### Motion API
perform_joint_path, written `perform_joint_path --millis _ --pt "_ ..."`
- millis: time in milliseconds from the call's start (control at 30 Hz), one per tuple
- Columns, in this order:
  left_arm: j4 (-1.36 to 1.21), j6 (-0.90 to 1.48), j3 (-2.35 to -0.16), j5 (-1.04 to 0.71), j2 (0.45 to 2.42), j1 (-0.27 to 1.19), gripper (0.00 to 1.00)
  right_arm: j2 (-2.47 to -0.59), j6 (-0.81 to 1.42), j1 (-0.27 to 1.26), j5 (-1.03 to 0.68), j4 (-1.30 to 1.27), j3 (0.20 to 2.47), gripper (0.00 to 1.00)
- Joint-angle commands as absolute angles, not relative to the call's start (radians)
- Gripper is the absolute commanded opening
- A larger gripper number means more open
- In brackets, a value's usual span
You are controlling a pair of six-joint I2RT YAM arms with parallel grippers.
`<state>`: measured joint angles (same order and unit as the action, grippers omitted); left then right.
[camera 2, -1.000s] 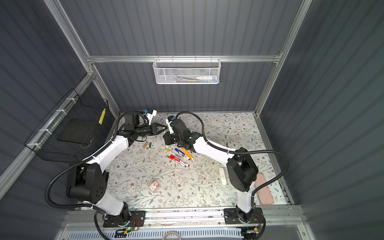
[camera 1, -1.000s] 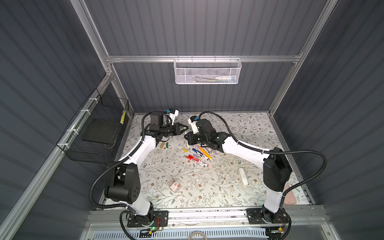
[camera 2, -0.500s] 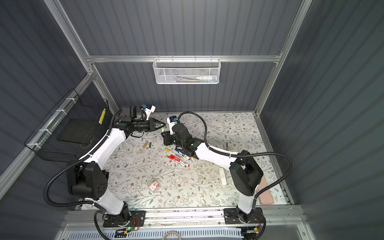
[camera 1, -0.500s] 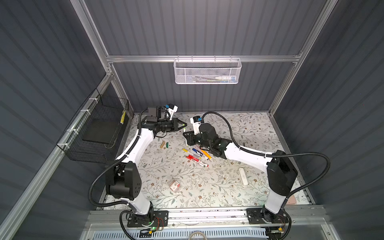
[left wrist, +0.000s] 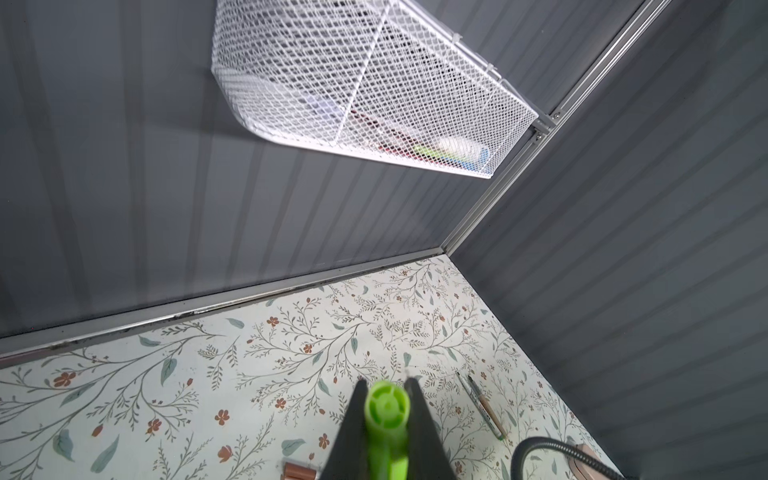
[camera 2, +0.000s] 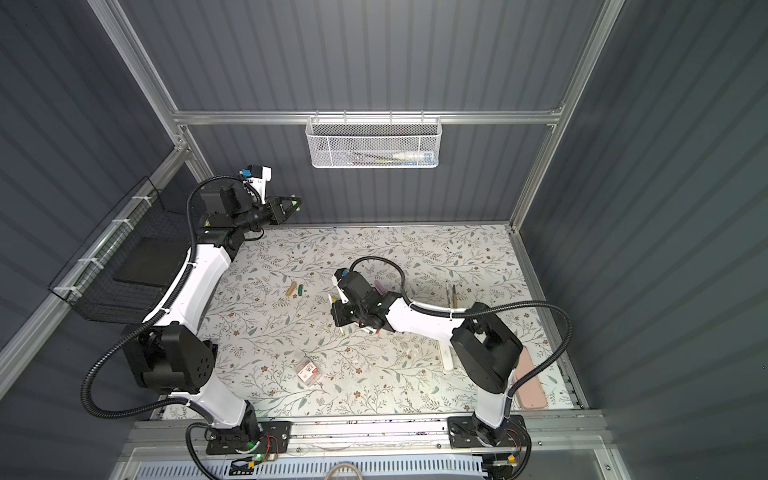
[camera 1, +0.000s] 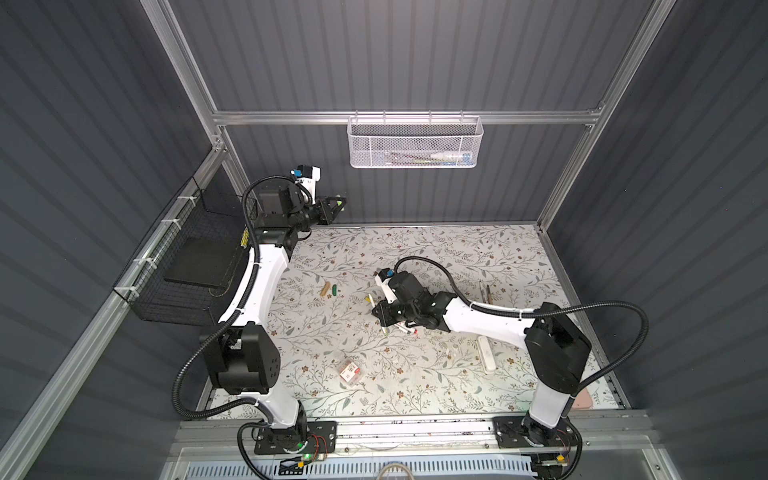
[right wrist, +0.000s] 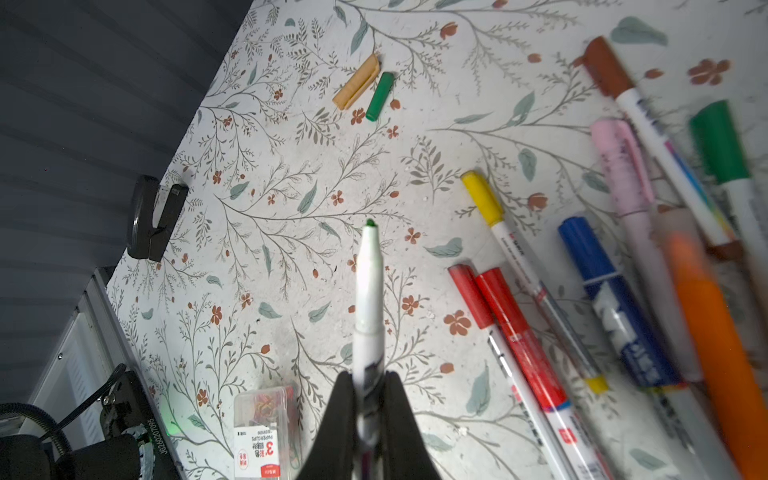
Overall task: Open the pen caps
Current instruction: 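Lower the lime-green cap with the left gripper while the right carries the marker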
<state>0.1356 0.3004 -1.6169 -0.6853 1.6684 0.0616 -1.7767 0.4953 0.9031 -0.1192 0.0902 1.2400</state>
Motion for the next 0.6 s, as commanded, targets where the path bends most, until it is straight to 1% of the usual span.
perform_joint_path --millis 0,233,367,567 --pt "0.259 0.220 -1.541 -0.640 1.645 0.069 0.00 -1.682 0.459 0.868 -0.064 0.142 1.236 0.00" --pt "0.511 0.055 -1.430 -0.518 1.686 0.088 0.00 -1.554 0.452 0.734 -0.068 0.213 1.130 0.00" --pt "0.497 0.016 -1.330 -0.379 1.728 0.115 0.00 -1.508 0.424 0.664 -0.039 0.314 1.117 0.00" --pt "0.520 -0.041 -1.361 -0.235 1.854 0.168 0.00 -1.484 0.405 0.546 -0.020 0.383 1.077 0.00"
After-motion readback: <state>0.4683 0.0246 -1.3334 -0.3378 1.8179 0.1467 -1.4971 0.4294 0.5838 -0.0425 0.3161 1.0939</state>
